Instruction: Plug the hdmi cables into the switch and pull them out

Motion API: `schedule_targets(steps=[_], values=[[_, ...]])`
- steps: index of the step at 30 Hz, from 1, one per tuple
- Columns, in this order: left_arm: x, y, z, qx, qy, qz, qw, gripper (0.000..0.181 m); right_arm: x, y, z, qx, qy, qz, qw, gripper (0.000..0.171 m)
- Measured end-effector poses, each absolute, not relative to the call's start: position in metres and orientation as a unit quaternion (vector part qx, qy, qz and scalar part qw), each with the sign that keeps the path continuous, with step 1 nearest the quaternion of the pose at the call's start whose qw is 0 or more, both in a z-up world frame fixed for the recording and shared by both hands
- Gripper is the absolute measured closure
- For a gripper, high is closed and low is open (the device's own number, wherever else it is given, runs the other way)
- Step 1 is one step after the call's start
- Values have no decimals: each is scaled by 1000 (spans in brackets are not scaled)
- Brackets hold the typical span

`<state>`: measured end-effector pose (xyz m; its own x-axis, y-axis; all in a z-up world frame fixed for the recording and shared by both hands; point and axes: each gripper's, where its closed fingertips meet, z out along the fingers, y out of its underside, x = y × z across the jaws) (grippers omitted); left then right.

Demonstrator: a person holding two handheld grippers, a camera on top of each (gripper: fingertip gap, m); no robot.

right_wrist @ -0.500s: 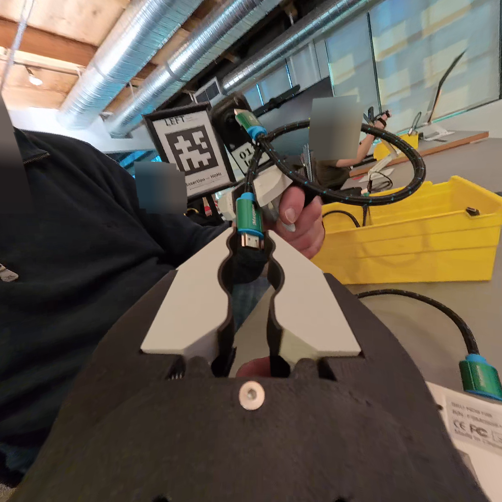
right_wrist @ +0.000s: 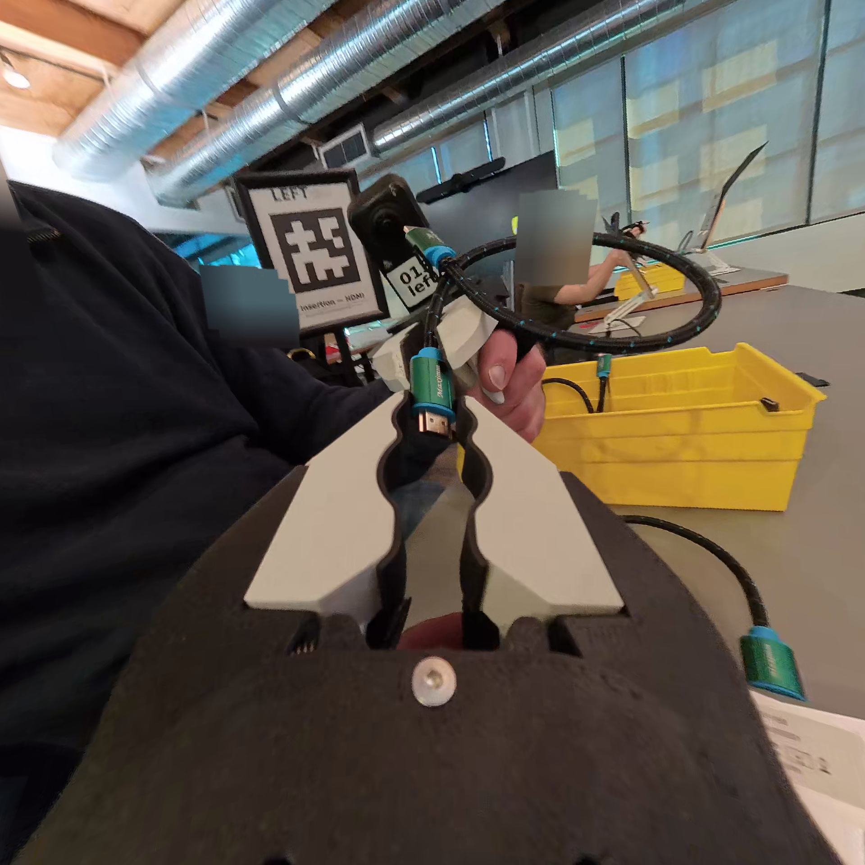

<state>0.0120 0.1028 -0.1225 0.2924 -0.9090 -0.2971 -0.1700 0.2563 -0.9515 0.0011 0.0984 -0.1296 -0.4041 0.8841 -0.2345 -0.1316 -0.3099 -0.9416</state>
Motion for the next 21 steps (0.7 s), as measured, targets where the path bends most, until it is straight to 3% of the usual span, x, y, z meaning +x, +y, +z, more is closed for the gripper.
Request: schedule_targets(steps=[4, 7, 14, 18, 21], values=[[11, 107, -127, -564, 486, -336, 577, 165, 1, 103, -134, -421, -491, 641, 413, 156], [12, 107, -134, -596, 462, -377, 538, 146, 1, 111, -140, -439, -516, 581, 450, 156], [10, 109, -136, -651, 382, -480, 448, 130, 0, 115, -148, -447, -554, 501, 493, 156], [9, 111, -145, -667, 367, -493, 421, 130, -4, 115, -159, -455, -585, 448, 501, 156], [6, 115, -149, -675, 356, -493, 418, 140, -5, 114, -161, -456, -596, 428, 504, 156]])
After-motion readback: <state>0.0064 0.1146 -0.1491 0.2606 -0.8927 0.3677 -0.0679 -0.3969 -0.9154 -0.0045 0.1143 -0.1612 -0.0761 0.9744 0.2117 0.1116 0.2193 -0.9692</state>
